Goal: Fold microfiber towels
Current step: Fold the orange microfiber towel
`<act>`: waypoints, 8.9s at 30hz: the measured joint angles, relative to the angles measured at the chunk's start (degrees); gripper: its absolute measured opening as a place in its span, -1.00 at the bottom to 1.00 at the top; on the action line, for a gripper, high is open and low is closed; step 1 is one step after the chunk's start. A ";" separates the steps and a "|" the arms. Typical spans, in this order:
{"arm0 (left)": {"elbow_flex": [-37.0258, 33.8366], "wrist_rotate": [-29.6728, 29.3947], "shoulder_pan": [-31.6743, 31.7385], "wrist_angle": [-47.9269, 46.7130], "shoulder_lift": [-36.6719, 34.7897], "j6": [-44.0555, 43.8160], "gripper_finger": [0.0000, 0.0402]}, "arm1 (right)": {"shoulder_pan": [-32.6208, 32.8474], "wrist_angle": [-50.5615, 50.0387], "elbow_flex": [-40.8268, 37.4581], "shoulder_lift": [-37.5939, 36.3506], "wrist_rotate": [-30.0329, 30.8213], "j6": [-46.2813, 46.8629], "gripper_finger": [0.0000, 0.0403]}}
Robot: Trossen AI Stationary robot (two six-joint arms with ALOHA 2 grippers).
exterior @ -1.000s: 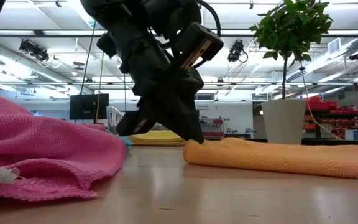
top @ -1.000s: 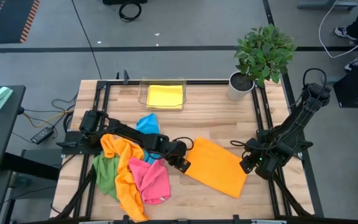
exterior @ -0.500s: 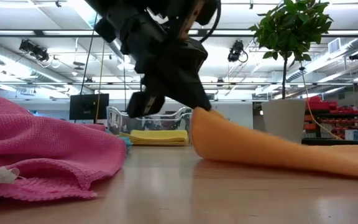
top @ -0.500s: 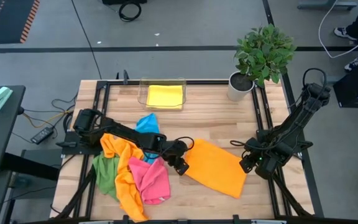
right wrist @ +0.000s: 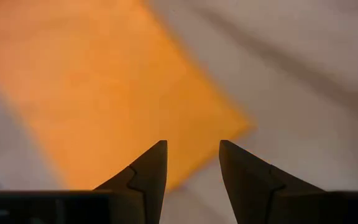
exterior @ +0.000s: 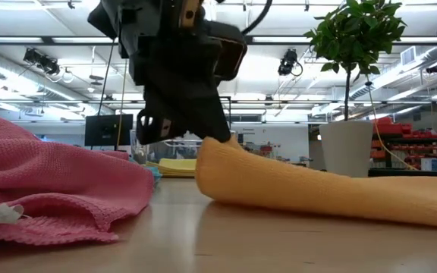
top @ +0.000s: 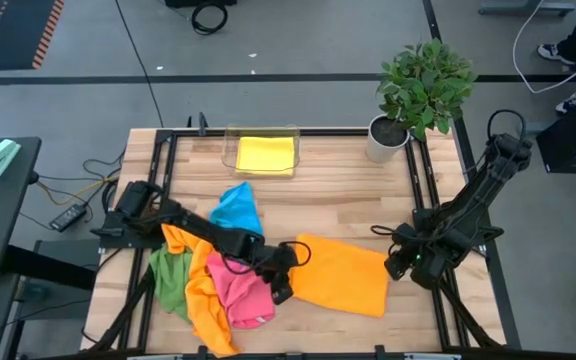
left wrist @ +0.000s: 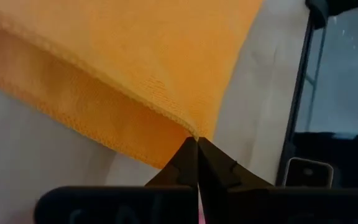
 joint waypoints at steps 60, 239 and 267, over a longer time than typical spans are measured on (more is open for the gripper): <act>0.04 -3.97 0.57 2.07 -9.10 3.13 -0.99 | 16.16 19.81 10.85 19.48 0.53 12.86 -0.99; -8.00 8.88 13.83 19.41 -0.78 1.80 -0.98 | 7.43 38.74 -1.75 17.93 -2.25 -1.63 -0.36; -7.98 -8.17 17.90 -2.89 -3.24 2.48 -0.61 | -1.59 28.19 -1.77 17.95 -2.30 -5.17 -0.38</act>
